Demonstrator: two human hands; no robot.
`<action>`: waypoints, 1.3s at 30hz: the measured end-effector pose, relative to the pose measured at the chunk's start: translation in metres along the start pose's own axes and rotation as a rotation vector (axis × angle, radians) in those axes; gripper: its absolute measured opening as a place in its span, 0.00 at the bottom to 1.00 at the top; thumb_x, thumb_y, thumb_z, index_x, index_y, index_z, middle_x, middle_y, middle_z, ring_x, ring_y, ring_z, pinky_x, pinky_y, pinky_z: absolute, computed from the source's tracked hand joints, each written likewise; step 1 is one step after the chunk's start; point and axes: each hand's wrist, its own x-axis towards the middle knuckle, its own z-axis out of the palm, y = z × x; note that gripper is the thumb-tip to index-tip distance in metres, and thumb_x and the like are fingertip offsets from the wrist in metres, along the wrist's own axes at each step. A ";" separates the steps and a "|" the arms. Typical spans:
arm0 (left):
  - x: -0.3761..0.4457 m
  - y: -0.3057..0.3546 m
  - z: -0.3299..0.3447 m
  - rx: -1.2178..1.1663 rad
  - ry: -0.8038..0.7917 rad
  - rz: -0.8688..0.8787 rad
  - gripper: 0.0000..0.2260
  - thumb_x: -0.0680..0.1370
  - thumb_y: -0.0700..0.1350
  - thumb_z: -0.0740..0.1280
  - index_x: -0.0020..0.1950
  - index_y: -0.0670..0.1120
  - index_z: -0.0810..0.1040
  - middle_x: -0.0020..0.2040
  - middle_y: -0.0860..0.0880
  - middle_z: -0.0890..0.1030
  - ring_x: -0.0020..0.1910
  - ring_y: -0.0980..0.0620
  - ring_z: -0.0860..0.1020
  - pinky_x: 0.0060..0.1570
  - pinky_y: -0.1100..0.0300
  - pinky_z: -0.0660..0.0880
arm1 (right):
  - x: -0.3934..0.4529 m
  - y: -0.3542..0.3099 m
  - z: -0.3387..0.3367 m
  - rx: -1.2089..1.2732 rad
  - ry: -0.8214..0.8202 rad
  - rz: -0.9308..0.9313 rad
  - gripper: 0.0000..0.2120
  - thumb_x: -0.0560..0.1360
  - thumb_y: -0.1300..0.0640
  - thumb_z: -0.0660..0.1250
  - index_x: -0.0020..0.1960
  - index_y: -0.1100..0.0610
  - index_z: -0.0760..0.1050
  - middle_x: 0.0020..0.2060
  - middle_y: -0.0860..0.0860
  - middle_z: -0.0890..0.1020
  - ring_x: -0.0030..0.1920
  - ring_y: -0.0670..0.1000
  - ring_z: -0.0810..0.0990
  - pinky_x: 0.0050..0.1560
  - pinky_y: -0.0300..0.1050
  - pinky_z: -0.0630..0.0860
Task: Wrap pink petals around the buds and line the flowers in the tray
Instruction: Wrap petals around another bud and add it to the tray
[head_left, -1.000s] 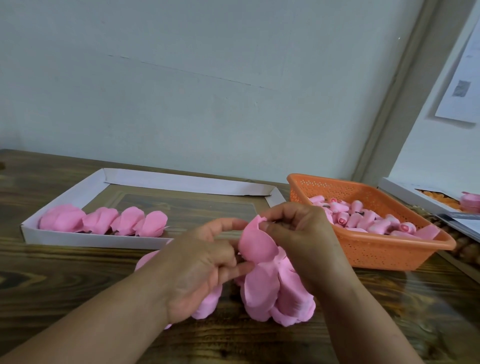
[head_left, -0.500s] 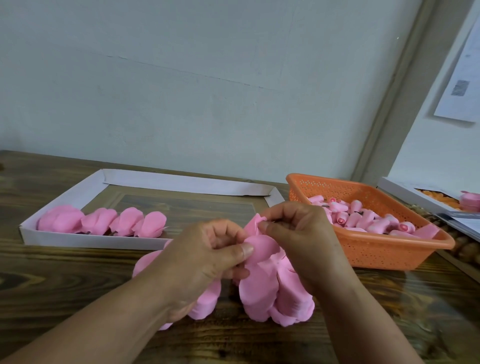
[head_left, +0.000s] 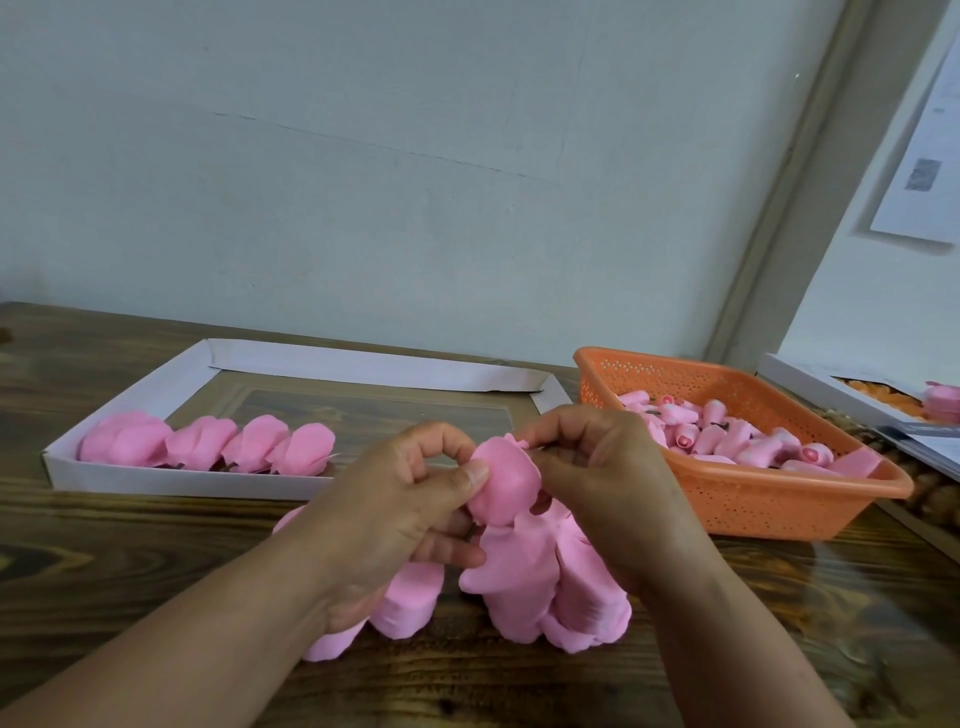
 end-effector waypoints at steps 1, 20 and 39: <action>0.000 0.000 0.000 -0.004 0.008 0.000 0.11 0.67 0.47 0.68 0.45 0.41 0.76 0.40 0.39 0.81 0.36 0.44 0.77 0.33 0.59 0.79 | 0.000 0.000 0.000 0.008 -0.009 -0.001 0.05 0.72 0.69 0.68 0.40 0.61 0.79 0.27 0.55 0.80 0.26 0.47 0.76 0.29 0.37 0.74; -0.001 0.003 0.003 0.043 0.054 -0.058 0.07 0.78 0.43 0.63 0.45 0.40 0.72 0.34 0.44 0.82 0.30 0.51 0.80 0.29 0.61 0.77 | -0.003 -0.005 -0.001 -0.046 -0.177 -0.104 0.18 0.73 0.74 0.64 0.50 0.52 0.79 0.36 0.48 0.80 0.29 0.45 0.77 0.33 0.36 0.75; 0.000 -0.005 0.005 -0.016 0.098 0.022 0.10 0.77 0.36 0.64 0.53 0.47 0.82 0.45 0.42 0.85 0.44 0.43 0.83 0.39 0.59 0.80 | -0.001 -0.004 0.003 -0.066 0.062 0.061 0.12 0.71 0.71 0.65 0.39 0.56 0.79 0.22 0.51 0.78 0.23 0.46 0.75 0.26 0.36 0.73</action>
